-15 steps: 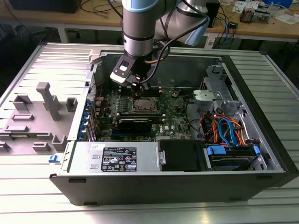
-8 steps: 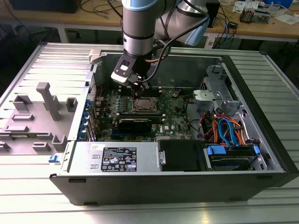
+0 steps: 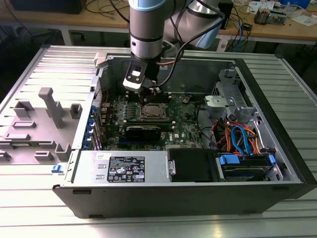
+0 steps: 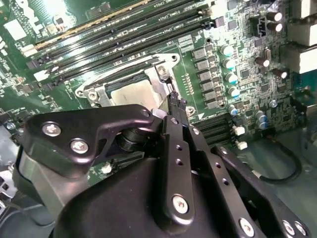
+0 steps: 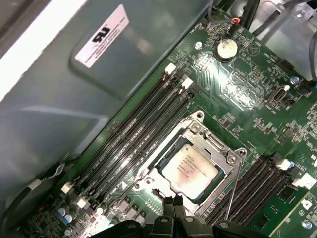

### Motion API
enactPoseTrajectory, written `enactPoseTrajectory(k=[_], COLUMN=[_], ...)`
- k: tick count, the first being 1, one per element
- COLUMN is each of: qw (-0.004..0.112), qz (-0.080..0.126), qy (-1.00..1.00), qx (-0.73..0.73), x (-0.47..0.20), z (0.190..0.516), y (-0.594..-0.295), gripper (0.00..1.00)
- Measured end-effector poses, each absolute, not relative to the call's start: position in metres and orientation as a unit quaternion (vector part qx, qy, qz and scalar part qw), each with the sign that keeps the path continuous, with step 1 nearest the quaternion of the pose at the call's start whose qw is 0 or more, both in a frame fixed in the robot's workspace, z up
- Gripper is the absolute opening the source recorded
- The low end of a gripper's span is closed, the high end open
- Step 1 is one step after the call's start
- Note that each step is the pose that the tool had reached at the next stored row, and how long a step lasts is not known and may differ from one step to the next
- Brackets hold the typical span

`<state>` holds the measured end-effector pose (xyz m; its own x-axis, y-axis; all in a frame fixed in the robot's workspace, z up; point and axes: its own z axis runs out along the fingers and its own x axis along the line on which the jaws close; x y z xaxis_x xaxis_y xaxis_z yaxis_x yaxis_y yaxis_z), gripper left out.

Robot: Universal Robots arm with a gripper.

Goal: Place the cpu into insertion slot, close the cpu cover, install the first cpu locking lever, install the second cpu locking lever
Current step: 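Install the first cpu locking lever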

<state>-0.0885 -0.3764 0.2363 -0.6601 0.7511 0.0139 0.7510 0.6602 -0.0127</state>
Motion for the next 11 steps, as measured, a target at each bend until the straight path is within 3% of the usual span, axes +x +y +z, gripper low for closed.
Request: enactPoseTrajectory(k=[11], qw=[0.009], qz=[0.003], qy=[-0.925], qx=[-0.379], x=[-0.100], z=[0.246], y=[-0.376], gripper=[0.11])
